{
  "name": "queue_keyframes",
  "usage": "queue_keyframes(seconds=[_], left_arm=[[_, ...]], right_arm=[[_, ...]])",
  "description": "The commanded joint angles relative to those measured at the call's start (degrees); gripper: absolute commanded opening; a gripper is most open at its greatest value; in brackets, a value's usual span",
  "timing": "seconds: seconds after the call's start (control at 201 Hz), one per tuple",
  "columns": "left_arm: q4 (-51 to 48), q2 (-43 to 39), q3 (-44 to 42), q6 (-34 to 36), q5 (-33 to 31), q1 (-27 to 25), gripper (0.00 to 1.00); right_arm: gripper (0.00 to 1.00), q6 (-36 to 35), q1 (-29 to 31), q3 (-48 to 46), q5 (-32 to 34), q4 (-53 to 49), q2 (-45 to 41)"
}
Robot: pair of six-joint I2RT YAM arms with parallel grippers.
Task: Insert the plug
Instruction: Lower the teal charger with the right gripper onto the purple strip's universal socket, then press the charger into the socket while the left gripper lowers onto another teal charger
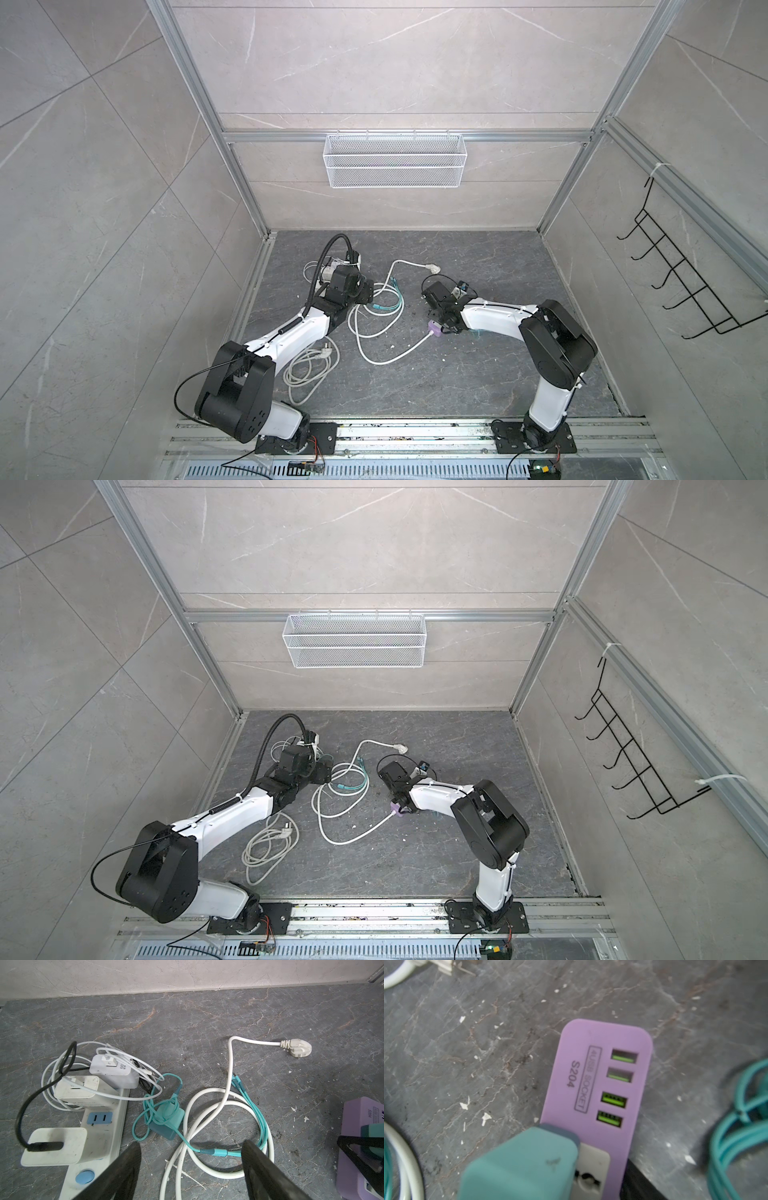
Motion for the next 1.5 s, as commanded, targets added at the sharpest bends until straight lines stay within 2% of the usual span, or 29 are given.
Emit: queue_keyframes(seconds=[0.0, 0.085, 0.343, 0.488, 0.582, 0.751, 0.811, 1.095, 1.493], left_arm=[[1.32, -2.17, -0.13, 0.26, -0.2, 0.88, 0.78], [1.15, -2.67, -0.52, 0.27, -0.12, 1.06, 0.78], [0.17, -0.08, 0.56, -1.03, 0.26, 3.86, 0.79], [-8.47, 6.04, 6.87, -5.78, -1.1, 6.69, 0.78], [-10.01, 8.41, 8.46, -7.9, -0.36, 7.12, 0.75], [-14.6, 12.66, 11.52, -9.36, 3.72, 7.11, 0.63], [-14.12, 13.21, 10.69, -9.56, 5.28, 7.04, 0.6], [-12.79, 17.17, 10.42, -7.58, 5.88, 5.9, 0.6], [-9.81, 23.07, 13.5, -4.55, 2.52, 5.72, 0.56]], right_arm=[[0.72, -7.22, -0.99, 3.91, -6.09, -3.94, 5.25], [0.72, -9.74, -2.28, 7.26, -6.89, -5.51, 6.32], [0.68, -26.17, -8.11, 22.35, -22.34, -10.2, 18.75], [0.68, -30.34, -8.67, 31.26, -23.21, -16.45, 23.2], [0.68, -32.3, -8.8, 36.86, -21.82, -20.07, 25.33], [0.69, -34.22, -9.07, 46.52, -17.4, -27.93, 29.5], [0.69, -34.78, -9.07, 46.93, -17.74, -28.06, 29.61], [0.72, -36.57, -9.52, 43.51, -24.07, -26.18, 25.89], [0.73, -38.61, -9.78, 38.02, -29.62, -24.63, 20.0]])
